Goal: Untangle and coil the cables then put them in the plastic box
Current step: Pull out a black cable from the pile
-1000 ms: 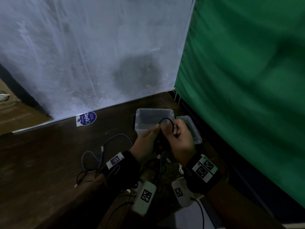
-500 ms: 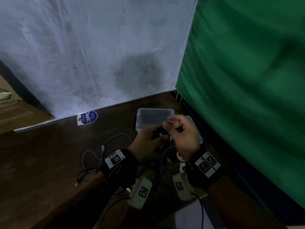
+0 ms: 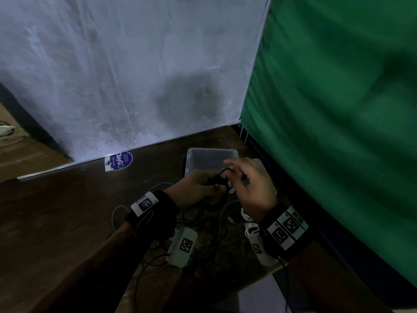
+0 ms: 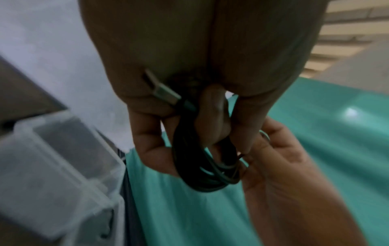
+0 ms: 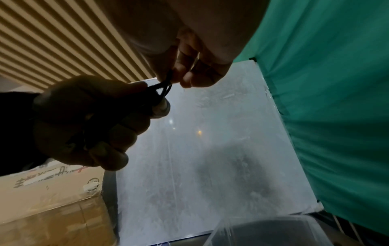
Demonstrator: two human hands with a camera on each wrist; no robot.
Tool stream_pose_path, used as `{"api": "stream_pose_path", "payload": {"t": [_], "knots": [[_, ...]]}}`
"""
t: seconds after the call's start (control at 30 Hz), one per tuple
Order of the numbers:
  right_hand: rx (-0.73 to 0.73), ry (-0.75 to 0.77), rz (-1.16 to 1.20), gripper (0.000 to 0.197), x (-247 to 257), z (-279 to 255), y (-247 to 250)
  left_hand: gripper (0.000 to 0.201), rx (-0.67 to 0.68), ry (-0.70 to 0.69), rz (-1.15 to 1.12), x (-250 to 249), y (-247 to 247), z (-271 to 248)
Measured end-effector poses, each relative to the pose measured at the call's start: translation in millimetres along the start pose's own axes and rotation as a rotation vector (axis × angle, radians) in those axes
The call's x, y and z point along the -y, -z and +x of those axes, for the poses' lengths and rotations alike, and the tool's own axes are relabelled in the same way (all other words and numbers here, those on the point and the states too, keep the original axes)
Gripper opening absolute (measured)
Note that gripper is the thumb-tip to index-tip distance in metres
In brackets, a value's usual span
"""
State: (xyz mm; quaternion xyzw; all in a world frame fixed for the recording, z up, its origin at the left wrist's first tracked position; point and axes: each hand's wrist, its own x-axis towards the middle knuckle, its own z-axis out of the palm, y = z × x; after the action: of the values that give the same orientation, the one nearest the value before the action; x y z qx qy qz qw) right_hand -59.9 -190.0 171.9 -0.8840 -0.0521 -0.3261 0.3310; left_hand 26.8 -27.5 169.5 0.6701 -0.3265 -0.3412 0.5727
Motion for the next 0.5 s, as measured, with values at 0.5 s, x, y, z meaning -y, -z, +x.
{"api": "stream_pose_path", "payload": {"t": [0.5], "knots": [[0.216, -0.605, 0.672, 0.015, 6, 1, 1, 0.034, -0.213, -0.097, 0.181, 2, -5, -2]]}}
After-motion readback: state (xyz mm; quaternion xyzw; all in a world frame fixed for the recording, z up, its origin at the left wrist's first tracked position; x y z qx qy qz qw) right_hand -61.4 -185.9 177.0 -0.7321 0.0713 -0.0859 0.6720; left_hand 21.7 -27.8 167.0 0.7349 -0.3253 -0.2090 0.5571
